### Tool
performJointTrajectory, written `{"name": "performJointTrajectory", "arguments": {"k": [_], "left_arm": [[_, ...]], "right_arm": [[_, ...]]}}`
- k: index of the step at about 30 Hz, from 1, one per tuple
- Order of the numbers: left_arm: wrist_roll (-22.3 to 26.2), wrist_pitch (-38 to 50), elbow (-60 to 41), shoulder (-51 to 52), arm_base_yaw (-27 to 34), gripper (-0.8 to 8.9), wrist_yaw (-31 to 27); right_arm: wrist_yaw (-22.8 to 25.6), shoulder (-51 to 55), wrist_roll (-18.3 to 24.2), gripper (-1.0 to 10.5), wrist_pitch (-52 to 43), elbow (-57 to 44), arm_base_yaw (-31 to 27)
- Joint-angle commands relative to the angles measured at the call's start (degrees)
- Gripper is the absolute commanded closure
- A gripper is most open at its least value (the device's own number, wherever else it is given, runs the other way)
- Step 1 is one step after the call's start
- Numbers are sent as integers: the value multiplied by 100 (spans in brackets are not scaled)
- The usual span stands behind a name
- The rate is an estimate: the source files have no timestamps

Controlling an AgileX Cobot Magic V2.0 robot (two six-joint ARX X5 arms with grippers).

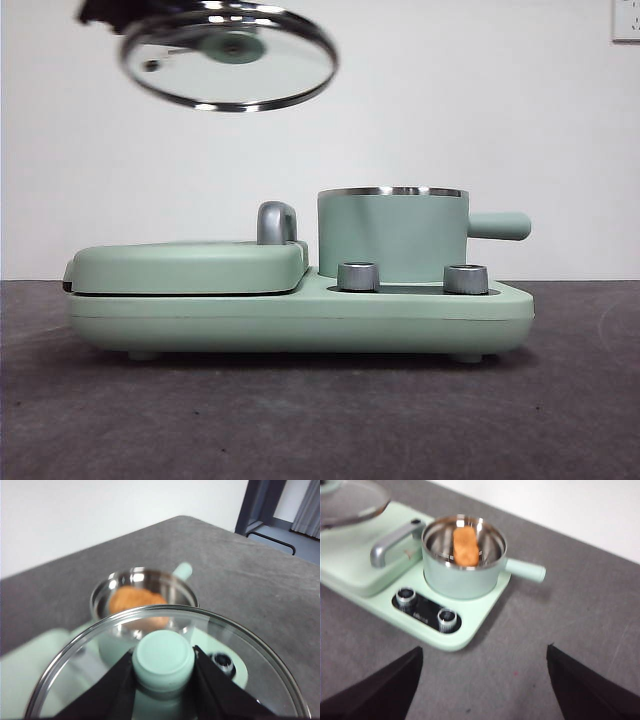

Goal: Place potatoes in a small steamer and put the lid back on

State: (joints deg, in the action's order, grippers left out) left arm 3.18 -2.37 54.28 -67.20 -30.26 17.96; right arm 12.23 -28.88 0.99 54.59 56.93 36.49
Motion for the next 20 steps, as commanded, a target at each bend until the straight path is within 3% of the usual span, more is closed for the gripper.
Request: {"name": "performJointTrajectory", "arguments": {"k": [1, 10, 20], "left_arm": [[365, 227, 632, -525, -168, 799, 33], [1091, 247, 2238, -2162, -433, 799, 33], [1128, 1069, 2870, -3338, -466, 799, 35]], "right_arm": [[26, -9, -98, 566, 9, 46, 50], [26, -9, -101, 566, 11, 46, 50], [33, -9, -101, 566, 9, 46, 50]]}}
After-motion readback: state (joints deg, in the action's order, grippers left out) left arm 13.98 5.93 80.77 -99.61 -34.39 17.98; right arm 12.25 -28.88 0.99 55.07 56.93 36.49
